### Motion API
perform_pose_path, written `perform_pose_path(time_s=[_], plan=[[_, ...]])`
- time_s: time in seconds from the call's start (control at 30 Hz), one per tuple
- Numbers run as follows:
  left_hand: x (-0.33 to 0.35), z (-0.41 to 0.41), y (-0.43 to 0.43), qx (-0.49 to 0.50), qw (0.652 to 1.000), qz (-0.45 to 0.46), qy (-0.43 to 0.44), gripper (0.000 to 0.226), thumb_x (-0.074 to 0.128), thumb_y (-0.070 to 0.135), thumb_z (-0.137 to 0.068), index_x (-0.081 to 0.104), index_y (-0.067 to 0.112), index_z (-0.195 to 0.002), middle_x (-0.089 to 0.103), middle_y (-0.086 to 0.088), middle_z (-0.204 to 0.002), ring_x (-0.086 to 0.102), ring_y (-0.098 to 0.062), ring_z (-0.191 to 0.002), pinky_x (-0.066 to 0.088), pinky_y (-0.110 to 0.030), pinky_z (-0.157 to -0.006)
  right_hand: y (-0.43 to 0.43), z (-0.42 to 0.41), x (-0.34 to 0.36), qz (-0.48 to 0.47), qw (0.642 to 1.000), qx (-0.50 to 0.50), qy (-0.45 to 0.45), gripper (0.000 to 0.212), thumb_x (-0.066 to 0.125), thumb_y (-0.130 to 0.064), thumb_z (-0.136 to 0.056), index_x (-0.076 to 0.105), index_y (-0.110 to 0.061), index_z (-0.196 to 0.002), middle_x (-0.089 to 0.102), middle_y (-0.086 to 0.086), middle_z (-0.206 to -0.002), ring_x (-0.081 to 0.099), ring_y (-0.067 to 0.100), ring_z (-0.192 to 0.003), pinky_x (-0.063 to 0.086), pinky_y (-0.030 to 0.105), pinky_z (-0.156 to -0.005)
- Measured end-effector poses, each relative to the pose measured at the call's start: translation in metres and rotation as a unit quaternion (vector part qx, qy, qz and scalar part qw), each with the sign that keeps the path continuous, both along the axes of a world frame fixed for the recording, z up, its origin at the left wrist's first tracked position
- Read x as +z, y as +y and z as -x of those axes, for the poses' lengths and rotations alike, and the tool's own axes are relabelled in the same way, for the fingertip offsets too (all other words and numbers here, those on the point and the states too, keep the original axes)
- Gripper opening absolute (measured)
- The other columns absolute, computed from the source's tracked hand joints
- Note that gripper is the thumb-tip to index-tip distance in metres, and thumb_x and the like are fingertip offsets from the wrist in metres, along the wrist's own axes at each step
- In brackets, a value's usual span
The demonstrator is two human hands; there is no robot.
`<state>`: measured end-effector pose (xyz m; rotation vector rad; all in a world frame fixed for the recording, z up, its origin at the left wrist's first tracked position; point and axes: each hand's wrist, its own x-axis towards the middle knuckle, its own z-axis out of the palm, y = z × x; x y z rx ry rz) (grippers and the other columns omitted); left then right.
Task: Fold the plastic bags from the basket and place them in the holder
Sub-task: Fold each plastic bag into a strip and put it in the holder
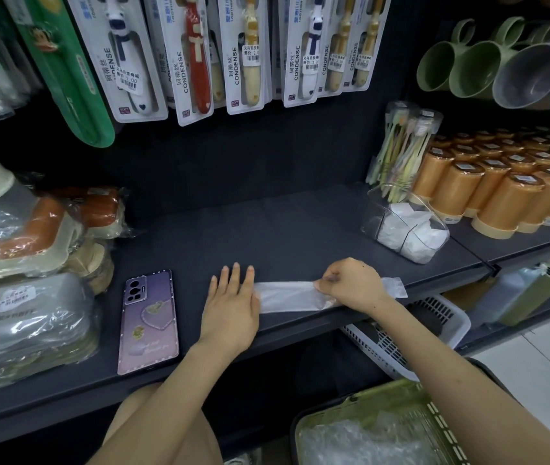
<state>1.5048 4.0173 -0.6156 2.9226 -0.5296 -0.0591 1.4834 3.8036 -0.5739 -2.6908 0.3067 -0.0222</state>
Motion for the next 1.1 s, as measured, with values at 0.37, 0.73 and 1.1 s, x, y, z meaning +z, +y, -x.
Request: perform_pose_path(time_s=[0.37, 0.73, 1.1], plan=[[-0.003, 0.001, -0.001, 0.002, 1.0, -0.02, 0.016, 0.079, -0.001, 0.072, -0.086, -0.002, 0.032, -0.154, -0.008, -0.003, -0.162, -0.013, -0.02, -0.148, -0.012, -0.038, -0.118, -0.007, 0.007, 0.004, -0.163, 0.981, -0.069, -0.079, 0.025, 0.065, -0.033, -0.089, 0.065, -0.021, -0.11, 0.066, -0.004, -0.101, 0.06, 0.016, -0.1, 0.044, 0.029, -0.084], [0.0, 0.002, 0.0, 0.0, 0.999, -0.021, 0.029, 0.079, 0.006, 0.077, -0.085, -0.003, 0.038, -0.153, -0.01, -0.005, -0.162, -0.015, -0.022, -0.148, -0.01, -0.04, -0.12, 0.01, 0.026, -0.045, 0.164, 0.975, 0.153, 0.0, 0.095, -0.031, -0.065, -0.074, 0.014, -0.037, -0.152, 0.012, -0.006, -0.161, 0.006, 0.016, -0.149, -0.007, 0.05, -0.116], [-0.001, -0.001, 0.001, -0.012, 0.999, -0.027, 0.027, 0.079, 0.01, 0.074, -0.089, -0.006, 0.031, -0.153, -0.012, -0.004, -0.162, -0.016, -0.02, -0.148, -0.011, -0.041, -0.12, -0.058, 0.036, -0.016, 0.131, 0.99, -0.026, -0.043, 0.048, 0.043, -0.036, -0.099, 0.043, -0.019, -0.144, 0.047, 0.002, -0.144, 0.04, 0.025, -0.133, 0.028, 0.039, -0.108]])
